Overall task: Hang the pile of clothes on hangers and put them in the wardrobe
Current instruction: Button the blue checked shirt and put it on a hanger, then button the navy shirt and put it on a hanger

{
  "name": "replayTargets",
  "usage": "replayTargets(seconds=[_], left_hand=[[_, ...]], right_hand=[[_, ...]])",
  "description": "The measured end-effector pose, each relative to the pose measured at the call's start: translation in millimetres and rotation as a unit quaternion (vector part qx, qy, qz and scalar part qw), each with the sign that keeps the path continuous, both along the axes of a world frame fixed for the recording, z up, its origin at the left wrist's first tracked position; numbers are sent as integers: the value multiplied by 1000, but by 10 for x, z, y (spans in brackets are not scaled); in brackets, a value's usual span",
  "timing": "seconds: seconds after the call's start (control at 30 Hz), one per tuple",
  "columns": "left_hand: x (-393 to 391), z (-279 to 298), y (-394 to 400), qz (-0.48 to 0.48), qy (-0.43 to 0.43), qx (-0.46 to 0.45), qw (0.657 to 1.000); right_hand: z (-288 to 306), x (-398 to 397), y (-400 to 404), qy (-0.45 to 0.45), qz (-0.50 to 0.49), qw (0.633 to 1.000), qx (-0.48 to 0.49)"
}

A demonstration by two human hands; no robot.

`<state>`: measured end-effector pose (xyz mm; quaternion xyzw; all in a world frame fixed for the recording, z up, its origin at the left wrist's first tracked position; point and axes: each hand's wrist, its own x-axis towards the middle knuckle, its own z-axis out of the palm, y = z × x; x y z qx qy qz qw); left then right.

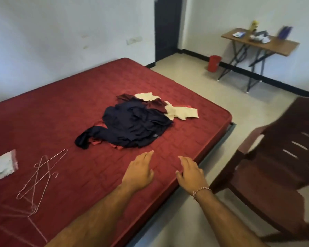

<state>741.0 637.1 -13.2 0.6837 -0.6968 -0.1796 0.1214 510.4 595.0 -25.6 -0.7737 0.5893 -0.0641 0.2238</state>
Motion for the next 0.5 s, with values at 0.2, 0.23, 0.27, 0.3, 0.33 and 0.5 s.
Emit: replayTargets(seconds=[0.2,0.23,0.27,0.3,0.33,0.5], left_hand=[[514,-155,-256,116,8,26,993],[568,-186,-304,130,13,32,991],[626,-227,-371,140,20,37,989],[664,-258,-427,147,27,43,988],[701,-290,-486,154,35,47,986],[911,-445,-943,189,67,61,978]], right_hand=[[-139,630,-865,45,123,991,31],[-174,713,-961,55,140,988,36],[-210,798,-1066,65,153,985,43],[-237,853,-1137,73,159,983,54],[-269,896,-1196,79,166,981,61],[-448,1136,-1634,115,209,968,81]])
